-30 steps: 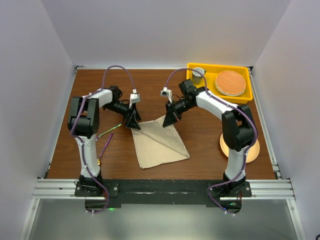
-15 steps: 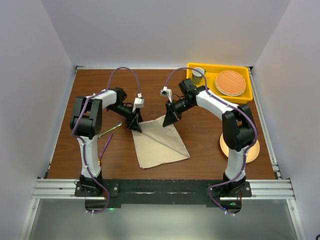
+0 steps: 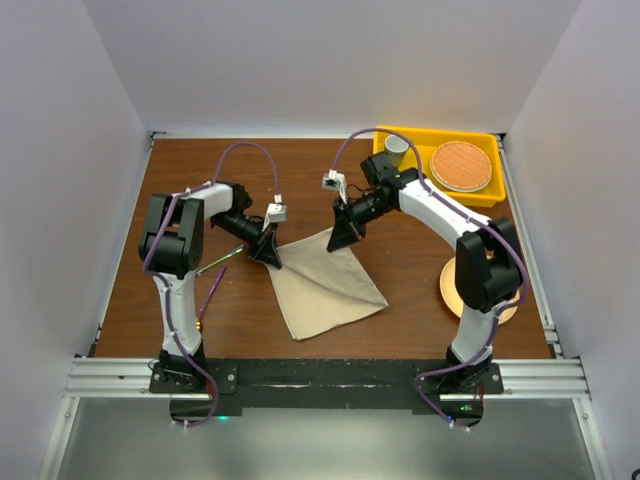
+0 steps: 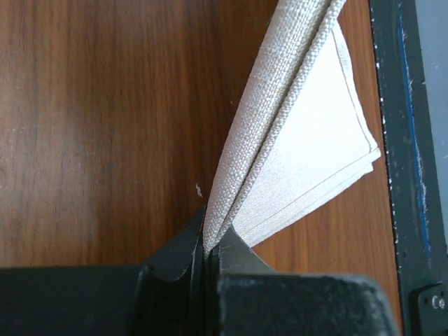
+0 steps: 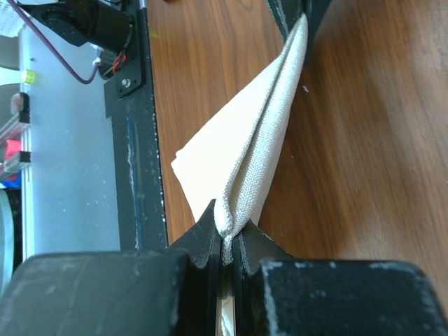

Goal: Fold the napkin into a case and place the utensils inside
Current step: Turn over the upper triangle folded napkin at the center of the board.

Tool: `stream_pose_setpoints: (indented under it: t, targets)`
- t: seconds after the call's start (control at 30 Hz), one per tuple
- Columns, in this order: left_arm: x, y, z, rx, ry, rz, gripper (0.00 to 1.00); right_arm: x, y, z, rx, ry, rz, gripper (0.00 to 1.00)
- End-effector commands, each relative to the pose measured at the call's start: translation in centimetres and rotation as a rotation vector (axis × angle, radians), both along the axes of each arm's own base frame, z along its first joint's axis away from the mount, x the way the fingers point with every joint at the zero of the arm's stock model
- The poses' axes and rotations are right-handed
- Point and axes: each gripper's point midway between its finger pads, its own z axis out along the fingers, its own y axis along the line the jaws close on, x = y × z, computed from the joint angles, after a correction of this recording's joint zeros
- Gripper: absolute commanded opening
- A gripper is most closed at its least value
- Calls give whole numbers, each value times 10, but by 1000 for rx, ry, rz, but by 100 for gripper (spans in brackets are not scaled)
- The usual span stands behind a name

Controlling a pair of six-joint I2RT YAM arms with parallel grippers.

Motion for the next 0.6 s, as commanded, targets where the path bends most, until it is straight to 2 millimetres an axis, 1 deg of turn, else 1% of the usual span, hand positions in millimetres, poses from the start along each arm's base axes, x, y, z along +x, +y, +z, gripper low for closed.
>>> stream_pose_setpoints:
  t: [0.0, 0.03, 0.1, 0.13, 0.17, 0.2, 0.23, 0.3, 0.33, 0.37, 0.4, 0.43, 0.47, 0.5, 0.53, 0.57]
  targets:
    - [16, 7, 33, 9, -90, 33, 0, 9, -6, 50, 41, -158, -23, 0]
    - [21, 7, 40, 23, -85, 63, 0, 16, -7, 55, 41, -179, -50, 0]
    - [46, 7, 64, 33, -199, 103, 0, 28, -15, 69, 49, -236, -105, 0]
    - [53, 8, 73, 51, -200, 144, 0, 41, -18, 73, 37, -283, -154, 0]
    - [67, 9, 86, 70, -275, 169, 0, 47, -24, 86, 46, -333, -189, 0]
    - [80, 10, 101, 76, -324, 199, 0, 54, -27, 92, 50, -368, -213, 0]
    - [85, 10, 110, 86, -321, 238, 0, 66, -30, 99, 51, -426, -259, 0]
    - [105, 14, 131, 114, -403, 282, 0, 77, -37, 114, 66, -502, -309, 0]
    - [110, 15, 137, 128, -401, 314, 0, 84, -37, 119, 82, -554, -325, 0]
    - [121, 19, 140, 153, -440, 341, 0, 95, -43, 121, 65, -595, -366, 0]
    - [130, 20, 149, 157, -477, 360, 0, 100, -45, 124, 69, -631, -380, 0]
    - [138, 23, 151, 185, -489, 403, 0, 111, -45, 129, 83, -685, -398, 0]
    - [152, 23, 160, 180, -550, 431, 0, 122, -52, 130, 65, -718, -434, 0]
    - [160, 25, 165, 193, -593, 448, 0, 131, -53, 129, 60, -750, -440, 0]
    - [168, 27, 168, 234, -643, 470, 0, 141, -55, 135, 72, -803, -455, 0]
    - [182, 27, 181, 227, -725, 499, 0, 151, -59, 135, 61, -834, -479, 0]
